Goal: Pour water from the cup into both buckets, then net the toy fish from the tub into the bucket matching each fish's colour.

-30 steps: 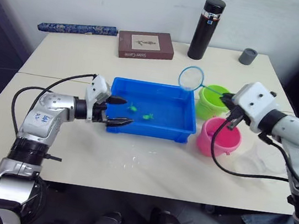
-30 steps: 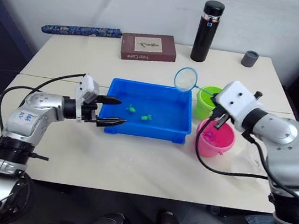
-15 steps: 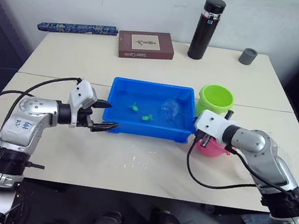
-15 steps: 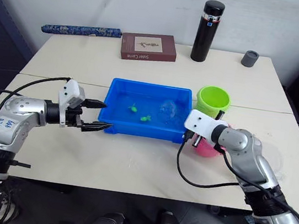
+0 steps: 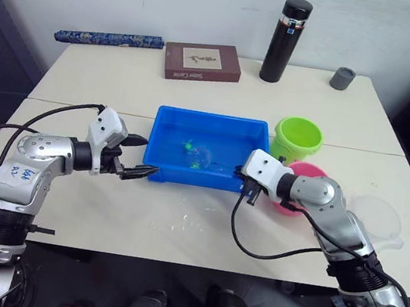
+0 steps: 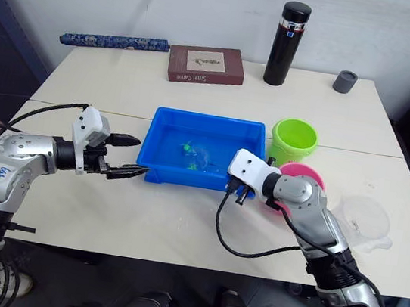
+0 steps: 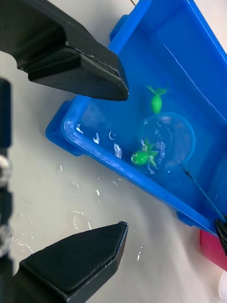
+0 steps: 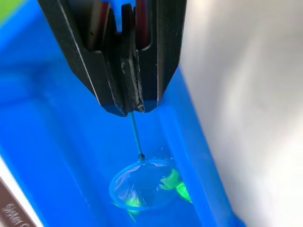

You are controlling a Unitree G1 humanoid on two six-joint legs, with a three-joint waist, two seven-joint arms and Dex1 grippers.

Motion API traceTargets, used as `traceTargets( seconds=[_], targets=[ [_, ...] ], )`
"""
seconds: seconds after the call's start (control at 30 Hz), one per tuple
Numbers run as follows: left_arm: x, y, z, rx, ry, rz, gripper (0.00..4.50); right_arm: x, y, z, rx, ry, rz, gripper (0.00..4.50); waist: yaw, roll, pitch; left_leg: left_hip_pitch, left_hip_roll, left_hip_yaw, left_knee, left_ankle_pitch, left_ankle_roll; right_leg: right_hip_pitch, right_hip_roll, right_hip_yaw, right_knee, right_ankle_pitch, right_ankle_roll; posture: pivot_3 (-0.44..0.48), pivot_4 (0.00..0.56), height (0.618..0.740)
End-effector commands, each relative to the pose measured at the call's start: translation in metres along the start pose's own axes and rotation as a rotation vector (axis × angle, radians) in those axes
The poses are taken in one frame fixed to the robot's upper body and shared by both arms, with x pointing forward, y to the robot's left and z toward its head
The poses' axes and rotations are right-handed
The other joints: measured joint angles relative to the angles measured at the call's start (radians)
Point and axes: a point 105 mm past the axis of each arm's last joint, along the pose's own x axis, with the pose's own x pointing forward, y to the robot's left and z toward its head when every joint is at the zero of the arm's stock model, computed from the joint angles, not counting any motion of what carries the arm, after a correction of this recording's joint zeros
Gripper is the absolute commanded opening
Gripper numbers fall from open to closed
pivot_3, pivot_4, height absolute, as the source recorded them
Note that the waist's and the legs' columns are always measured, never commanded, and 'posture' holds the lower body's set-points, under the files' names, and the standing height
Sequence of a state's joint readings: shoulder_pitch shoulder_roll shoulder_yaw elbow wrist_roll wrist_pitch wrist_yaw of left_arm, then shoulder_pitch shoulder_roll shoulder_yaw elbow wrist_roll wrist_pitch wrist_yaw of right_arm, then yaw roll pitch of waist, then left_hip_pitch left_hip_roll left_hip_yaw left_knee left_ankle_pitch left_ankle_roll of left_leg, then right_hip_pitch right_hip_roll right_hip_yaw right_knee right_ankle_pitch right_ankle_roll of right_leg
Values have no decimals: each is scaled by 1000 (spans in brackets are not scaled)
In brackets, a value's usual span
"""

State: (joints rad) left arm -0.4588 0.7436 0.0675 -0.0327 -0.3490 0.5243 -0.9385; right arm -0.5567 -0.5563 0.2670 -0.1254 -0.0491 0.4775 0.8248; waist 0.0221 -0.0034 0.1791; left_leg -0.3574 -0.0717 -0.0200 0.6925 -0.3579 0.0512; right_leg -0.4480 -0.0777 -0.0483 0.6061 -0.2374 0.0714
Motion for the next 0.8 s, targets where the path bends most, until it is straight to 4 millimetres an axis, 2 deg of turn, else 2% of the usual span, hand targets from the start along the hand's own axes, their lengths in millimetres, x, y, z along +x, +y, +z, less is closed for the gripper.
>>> traceTargets(
  seconds=[0.03,0.1,0.2,0.37,0.73,0.8],
  targets=[
    [-3,2,12,36,-38,12,4399,-10,-4,8,-45,-21,-19,0,1,0,0,0,0,0,0,0,0,0,0,0,0,0,0,0,150,740],
    [-3,4,11,38,-35,10,4399,-10,-3,8,-105,-12,-7,0,-1,0,0,0,0,0,0,0,0,0,0,0,0,0,0,0,150,740],
    [-3,4,10,40,-31,5,4399,-6,7,10,-15,-57,51,0,-2,0,0,0,0,0,0,0,0,0,0,0,0,0,0,0,150,740],
    [-3,5,13,45,-31,5,4399,-3,18,11,-78,-77,107,0,-3,0,0,0,0,0,0,0,0,0,0,0,0,0,0,0,150,740],
    [-8,3,11,37,-30,19,4399,-3,3,17,13,-105,61,0,-3,0,0,0,0,0,0,0,0,0,0,0,0,0,0,0,150,740],
    [-9,3,10,34,-28,20,4399,-2,0,17,91,-113,51,0,-3,0,0,0,0,0,0,0,0,0,0,0,0,0,0,0,150,740]
  ],
)
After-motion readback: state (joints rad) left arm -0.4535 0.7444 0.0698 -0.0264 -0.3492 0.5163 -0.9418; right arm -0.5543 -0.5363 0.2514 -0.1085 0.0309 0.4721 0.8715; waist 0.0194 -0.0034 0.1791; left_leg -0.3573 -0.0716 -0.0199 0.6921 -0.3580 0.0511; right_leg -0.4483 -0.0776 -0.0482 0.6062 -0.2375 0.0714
